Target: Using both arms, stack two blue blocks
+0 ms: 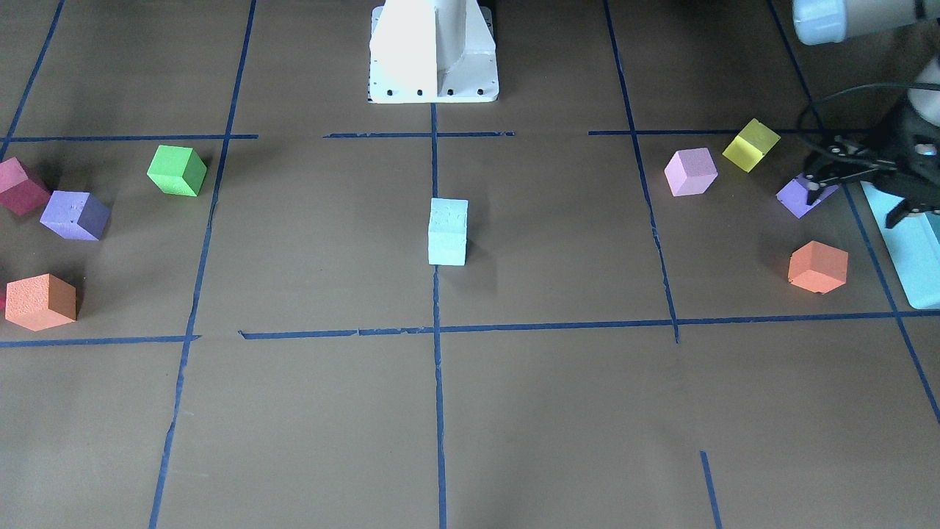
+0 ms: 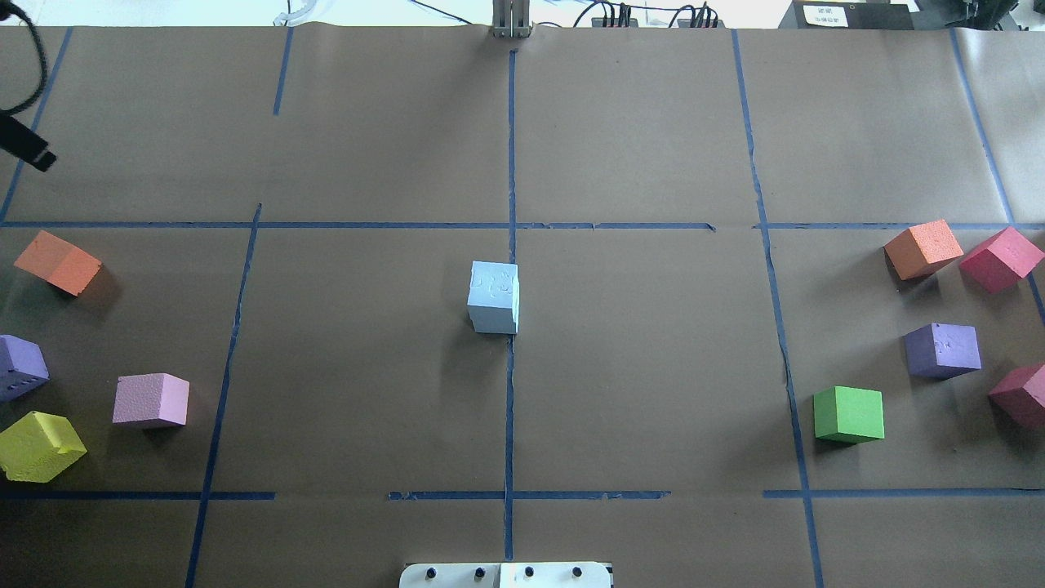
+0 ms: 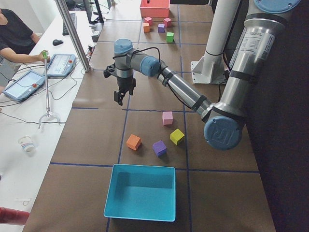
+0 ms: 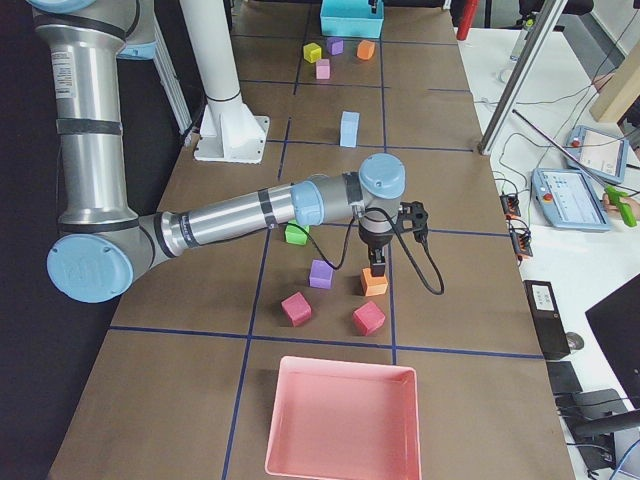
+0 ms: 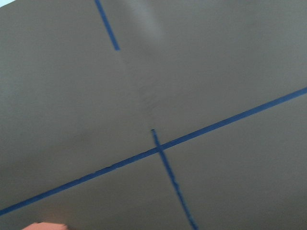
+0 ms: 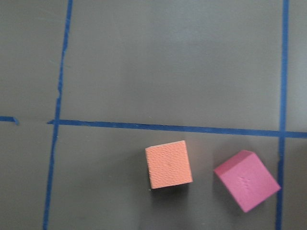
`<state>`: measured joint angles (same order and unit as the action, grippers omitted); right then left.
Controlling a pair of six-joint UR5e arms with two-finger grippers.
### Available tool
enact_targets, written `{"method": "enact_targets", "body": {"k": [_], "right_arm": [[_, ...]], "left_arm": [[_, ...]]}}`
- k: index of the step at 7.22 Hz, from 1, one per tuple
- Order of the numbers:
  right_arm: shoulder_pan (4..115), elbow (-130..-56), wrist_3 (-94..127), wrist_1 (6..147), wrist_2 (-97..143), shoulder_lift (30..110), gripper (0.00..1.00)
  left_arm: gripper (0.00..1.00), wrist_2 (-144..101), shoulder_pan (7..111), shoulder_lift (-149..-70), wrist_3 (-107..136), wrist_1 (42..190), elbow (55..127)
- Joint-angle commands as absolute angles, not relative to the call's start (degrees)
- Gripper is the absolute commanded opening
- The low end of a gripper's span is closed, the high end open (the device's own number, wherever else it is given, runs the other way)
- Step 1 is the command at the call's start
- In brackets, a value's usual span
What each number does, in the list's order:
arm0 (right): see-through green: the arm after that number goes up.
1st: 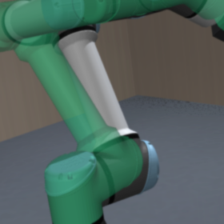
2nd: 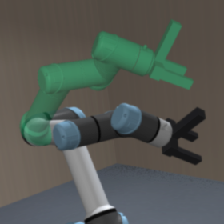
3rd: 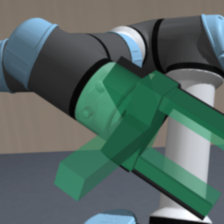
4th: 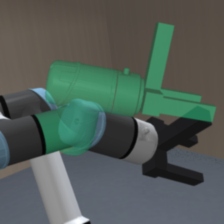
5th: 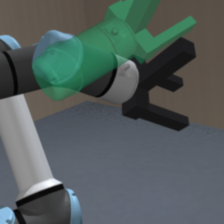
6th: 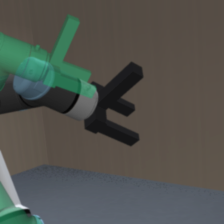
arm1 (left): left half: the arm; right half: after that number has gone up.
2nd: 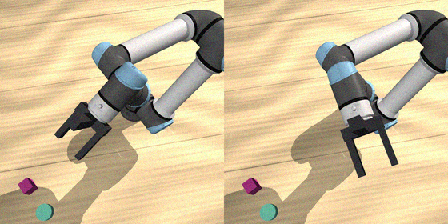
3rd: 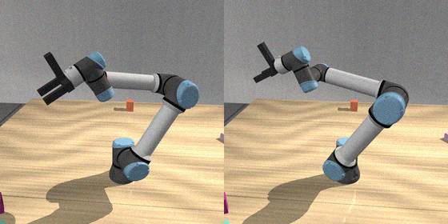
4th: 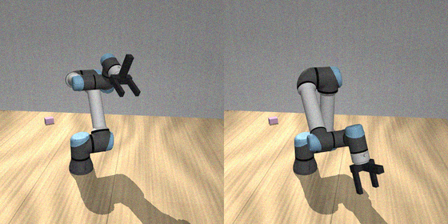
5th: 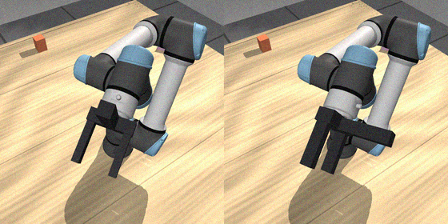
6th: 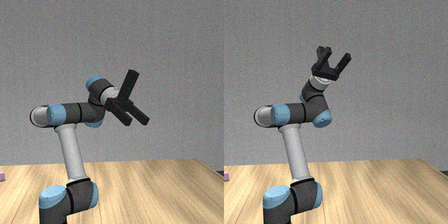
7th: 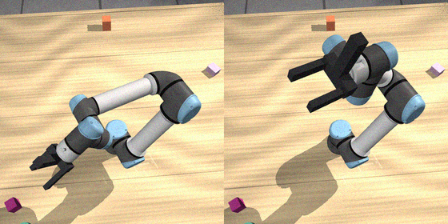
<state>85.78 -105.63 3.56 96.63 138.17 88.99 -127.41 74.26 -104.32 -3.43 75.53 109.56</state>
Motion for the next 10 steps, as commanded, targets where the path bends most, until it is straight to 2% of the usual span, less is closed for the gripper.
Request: {"method": "enact_targets", "body": {"k": [1, 4, 5, 10], "right_arm": [[92.61, -105.29, -14.10, 107.98, 137.64, 89.56, 1.00], [92.64, -105.38, -16.44, 108.28, 137.46, 91.49, 1.00], [92.64, -105.47, -16.44, 108.28, 137.55, 91.23, 1.00], [92.37, -105.47, -15.56, 108.19, 137.72, 90.88, 1.00]], "left_arm": [[1.00, -135.23, 85.38, -103.09, -19.52, 75.50, 97.63], [1.00, -135.44, 87.89, -100.48, -22.15, 75.85, 92.03], [1.00, -135.35, 87.89, -97.85, -21.63, 76.98, 91.85], [1.00, -135.09, 88.24, -97.73, -16.35, 77.26, 92.20]]}}
